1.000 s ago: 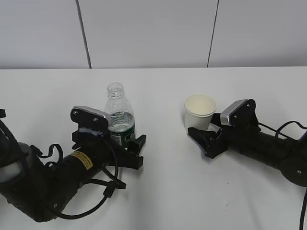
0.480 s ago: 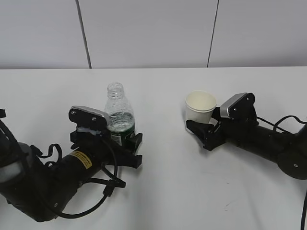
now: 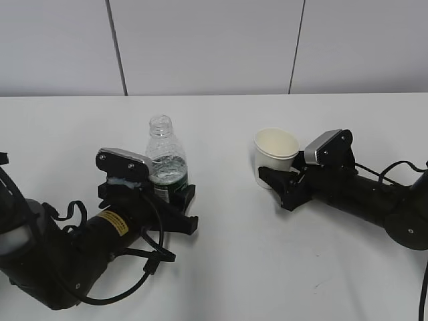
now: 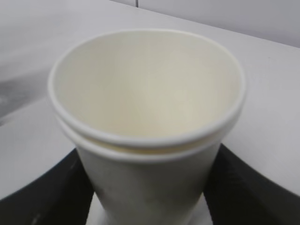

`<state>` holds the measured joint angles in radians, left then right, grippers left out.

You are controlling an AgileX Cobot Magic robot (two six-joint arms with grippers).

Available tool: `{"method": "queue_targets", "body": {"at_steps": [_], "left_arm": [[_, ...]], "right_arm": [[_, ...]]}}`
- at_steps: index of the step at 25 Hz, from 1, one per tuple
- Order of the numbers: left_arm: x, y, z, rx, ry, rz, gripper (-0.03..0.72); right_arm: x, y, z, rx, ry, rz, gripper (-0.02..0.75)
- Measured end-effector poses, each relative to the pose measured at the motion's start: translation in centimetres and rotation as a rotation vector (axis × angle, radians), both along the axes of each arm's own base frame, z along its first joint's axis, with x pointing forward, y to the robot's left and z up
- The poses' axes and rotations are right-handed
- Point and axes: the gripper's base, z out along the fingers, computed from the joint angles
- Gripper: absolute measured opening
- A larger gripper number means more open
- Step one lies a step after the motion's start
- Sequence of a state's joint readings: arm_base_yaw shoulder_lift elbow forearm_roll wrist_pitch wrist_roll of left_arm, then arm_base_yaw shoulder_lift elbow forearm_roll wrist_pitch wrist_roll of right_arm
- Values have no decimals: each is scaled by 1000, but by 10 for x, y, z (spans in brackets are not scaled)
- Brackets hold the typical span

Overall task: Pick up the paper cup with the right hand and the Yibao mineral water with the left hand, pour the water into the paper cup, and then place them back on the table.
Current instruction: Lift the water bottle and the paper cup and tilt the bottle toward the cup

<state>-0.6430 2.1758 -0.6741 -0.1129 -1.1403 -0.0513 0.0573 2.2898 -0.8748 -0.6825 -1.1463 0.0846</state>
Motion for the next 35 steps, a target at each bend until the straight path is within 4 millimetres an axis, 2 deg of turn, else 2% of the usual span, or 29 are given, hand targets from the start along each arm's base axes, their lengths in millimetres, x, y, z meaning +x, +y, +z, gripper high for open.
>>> {"method": "queue_targets", "body": {"at_steps": [4,10,15,27,35], "left_arm": [[0,0,0,0,0,3,429],[0,1,0,3,-3,9,390],[1,1,2,70,-43,-7,389],[20,24,33,180,-180,55,384],[33,14,47,397,-380,-33,380]], "right_arm": [[0,0,0,2,1,-1,462],[-1,2,0,-3,-1,25,458],[-4,5,0,-15,-6,83,458],[-17,18,15,-52,-29,315,456],[-14,25,19,-32,-12,378,455]]}}
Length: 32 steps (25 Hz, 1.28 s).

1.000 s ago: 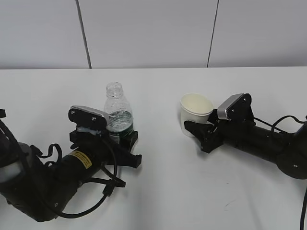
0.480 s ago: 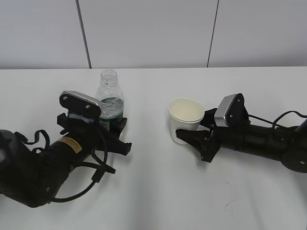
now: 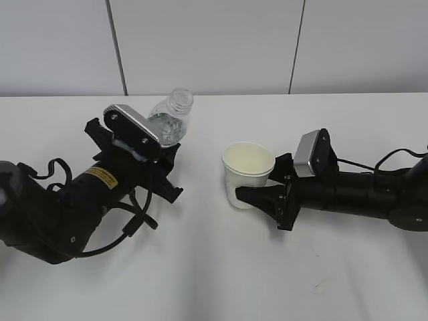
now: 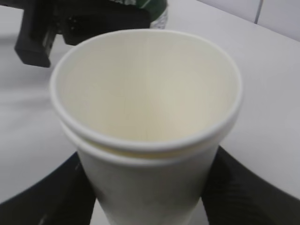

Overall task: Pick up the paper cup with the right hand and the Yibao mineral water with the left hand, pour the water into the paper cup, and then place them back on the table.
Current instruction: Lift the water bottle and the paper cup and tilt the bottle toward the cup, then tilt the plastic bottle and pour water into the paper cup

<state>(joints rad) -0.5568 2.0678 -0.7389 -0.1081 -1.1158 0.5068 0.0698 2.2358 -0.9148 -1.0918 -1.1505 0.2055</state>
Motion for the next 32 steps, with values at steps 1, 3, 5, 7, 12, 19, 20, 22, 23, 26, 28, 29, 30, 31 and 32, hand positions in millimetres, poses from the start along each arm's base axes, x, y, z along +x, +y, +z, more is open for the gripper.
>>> {"method": "queue_targets", "body": {"at_steps": [1,3,5,7,12,19,20,22,23,26,28,29,30,31,32], "left_arm": [[2,-2,2,24,-25,-6,377],[6,-4,6,63,-65,-12,376],[9,-6,9,129,-115,-20,376],[10,-7,10,184,-147,-26,375],[11,-6,10,319,-215,-36,369],[11,-5,10,440,-270,-38,365],[11,-5,10,466,-283,-41,364],[11,-5,10,507,-302,-45,364],[11,-5,10,518,-307,-46,364],[11,-5,10,562,-328,-51,364],[11,-5,10,604,-348,-56,364],[11,-5,10,622,-357,-58,364],[11,-5,10,635,-363,-60,364],[11,-5,10,647,-368,-61,364],[11,-5,10,663,-376,-63,364]], "right_arm": [[0,3,0,0,-1,13,455],[0,9,2,-5,-9,49,455],[-1,14,3,-7,-14,71,455],[0,16,4,-5,-13,83,455],[3,20,7,6,15,124,455],[4,25,10,-16,57,237,455],[4,26,11,-18,59,248,455],[5,26,12,-18,67,256,455],[6,26,12,-18,69,258,455],[6,26,13,-17,75,261,455],[5,26,12,-20,79,268,455],[5,26,12,-21,80,269,455],[5,26,12,-22,81,271,455],[5,26,12,-22,82,272,455],[5,26,12,-22,82,272,455]]}}
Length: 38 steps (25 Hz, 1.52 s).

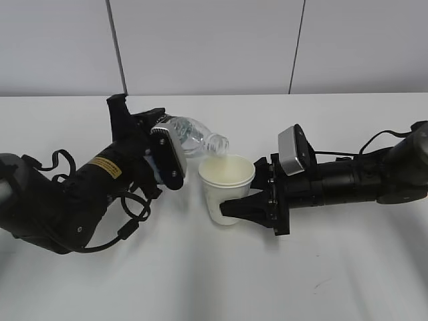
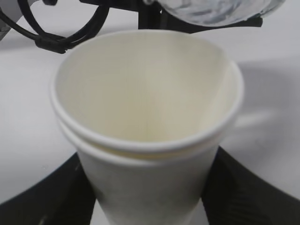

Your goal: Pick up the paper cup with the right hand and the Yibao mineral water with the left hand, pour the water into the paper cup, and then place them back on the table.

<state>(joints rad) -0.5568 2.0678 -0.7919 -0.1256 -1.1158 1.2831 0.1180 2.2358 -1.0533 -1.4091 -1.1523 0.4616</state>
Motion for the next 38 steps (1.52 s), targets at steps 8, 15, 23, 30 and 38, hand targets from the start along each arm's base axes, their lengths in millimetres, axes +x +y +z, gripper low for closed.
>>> {"method": "queue_targets", "body": {"at_steps": [8,15,23,30,38], "left_arm": [[1,1,0,139,-63,6,363],[1,2,0,242,-112,3,361],[13,-6,13,244,-181,9,358],[14,-6,14,309,-214,6,358],[14,-6,14,376,-245,3,355]], "right_arm": [[-2,0,-2,-26,12,20,455],[-2,-1,-3,-33,29,19,455],[-2,0,-3,-34,30,19,455],[-1,-1,-5,-55,31,1,455],[0,-1,-5,-53,32,-6,455]]}}
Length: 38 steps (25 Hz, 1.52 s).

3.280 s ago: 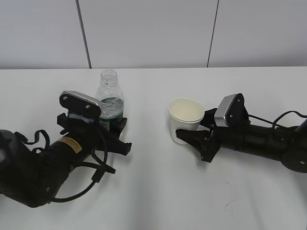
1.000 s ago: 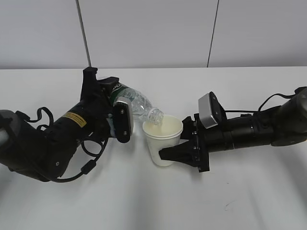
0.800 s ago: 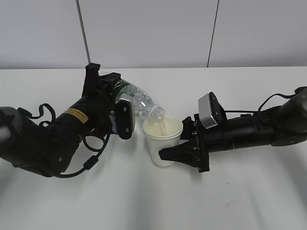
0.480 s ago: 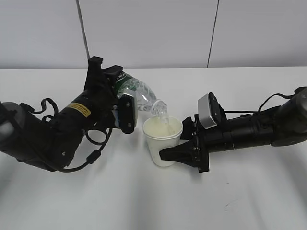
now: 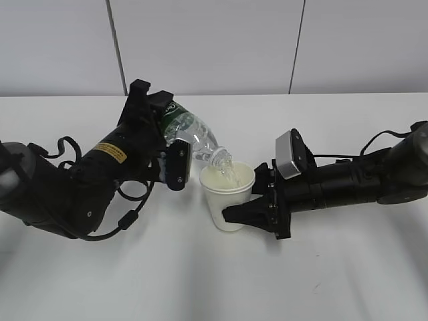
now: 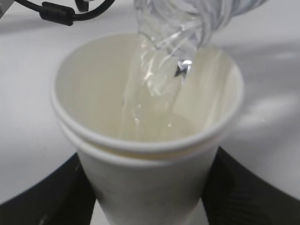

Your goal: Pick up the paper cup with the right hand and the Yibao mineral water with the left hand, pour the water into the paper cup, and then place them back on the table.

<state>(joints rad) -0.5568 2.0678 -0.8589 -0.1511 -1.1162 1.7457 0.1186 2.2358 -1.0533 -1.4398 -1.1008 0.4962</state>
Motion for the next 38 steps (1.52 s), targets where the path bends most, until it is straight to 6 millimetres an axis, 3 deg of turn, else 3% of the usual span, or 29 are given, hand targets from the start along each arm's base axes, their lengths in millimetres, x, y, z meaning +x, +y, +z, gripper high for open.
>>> {"method": "queue_targets", "body": {"at_steps": [20,27,32,38], "left_arm": [[1,0,1,14,-17,2,346],[1,3,1,-214,83,58,344],[-12,3,-10,-390,208,65,344],[-24,8,-21,-813,435,102,344]], "right_arm": [[1,-1,-1,-14,3,-16,454],[4,0,1,3,-50,-29,454],[7,0,5,46,-71,-56,454],[10,0,7,53,-113,-83,453]]}}
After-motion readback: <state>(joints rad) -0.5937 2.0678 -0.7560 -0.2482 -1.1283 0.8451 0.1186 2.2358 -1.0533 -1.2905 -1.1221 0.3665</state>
